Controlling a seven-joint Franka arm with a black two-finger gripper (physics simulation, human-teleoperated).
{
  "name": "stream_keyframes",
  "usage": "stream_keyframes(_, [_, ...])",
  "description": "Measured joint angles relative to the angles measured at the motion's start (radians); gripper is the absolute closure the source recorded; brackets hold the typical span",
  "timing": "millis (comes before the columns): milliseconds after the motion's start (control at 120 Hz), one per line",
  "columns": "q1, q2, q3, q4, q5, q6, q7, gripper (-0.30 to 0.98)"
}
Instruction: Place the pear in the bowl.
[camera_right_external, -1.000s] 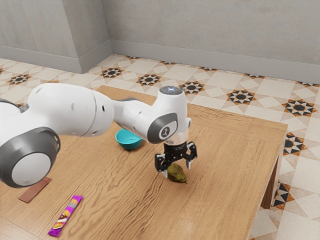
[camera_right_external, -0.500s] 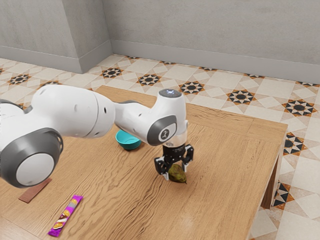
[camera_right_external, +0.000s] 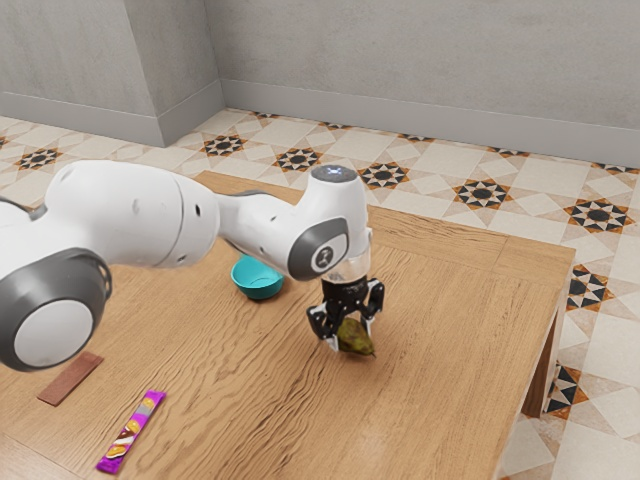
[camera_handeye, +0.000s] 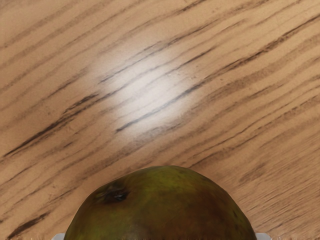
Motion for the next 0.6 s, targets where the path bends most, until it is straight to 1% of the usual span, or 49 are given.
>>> stream_keyframes(67, [0.004,-0.022,0.000,-0.006,0.005,0.000,-0.002,0.29])
stream_keyframes(167, [0.049,-0.056,-0.001,-0.002,0.036,0.000,-0.006,0.30])
stream_keyframes(383, [0.221,-0.064,-0.043,0.024,0.116,0.061,-0.012,0.31])
stream_keyframes(600, [0.346,-0.045,-0.072,0.045,0.142,0.113,-0.017,0.31])
